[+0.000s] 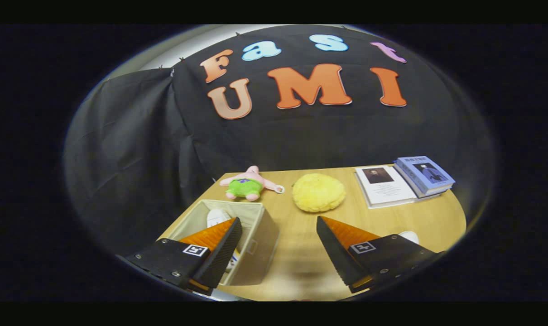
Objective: Open the storage box then place both shoes into the box .Put the left shoe in first, then the right shoe, with the right side of both shoes facing outward in a uniform manner.
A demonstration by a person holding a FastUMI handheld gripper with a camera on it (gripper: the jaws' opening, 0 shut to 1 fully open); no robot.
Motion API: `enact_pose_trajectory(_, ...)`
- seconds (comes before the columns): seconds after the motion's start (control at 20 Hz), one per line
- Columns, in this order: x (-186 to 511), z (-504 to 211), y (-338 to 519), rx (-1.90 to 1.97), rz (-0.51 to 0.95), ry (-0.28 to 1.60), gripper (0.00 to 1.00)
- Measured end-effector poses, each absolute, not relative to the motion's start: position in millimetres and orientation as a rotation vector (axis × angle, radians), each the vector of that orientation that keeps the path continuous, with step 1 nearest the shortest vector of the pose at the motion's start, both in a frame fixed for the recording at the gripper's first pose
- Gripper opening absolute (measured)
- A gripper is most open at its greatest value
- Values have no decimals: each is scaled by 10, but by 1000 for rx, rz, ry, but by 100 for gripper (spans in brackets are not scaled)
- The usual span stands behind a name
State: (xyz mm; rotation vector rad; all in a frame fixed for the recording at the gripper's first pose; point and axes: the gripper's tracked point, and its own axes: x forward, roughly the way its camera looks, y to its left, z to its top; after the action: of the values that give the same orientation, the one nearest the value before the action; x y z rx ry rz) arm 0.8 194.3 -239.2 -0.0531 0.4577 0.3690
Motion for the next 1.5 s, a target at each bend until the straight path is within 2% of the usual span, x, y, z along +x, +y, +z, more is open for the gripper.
enact_pose_trajectory(0.75,158,-2717,-319,-51,-21,504,98)
enact_pose_trajectory(1.2,-236,-3631,-1075,-61,-158,710,98)
enact_pose_trajectory(1.35,-344,-3949,-1145,-48,-168,775,93)
enact_pose_trajectory(1.5,-383,-4180,-1130,-27,-161,827,80)
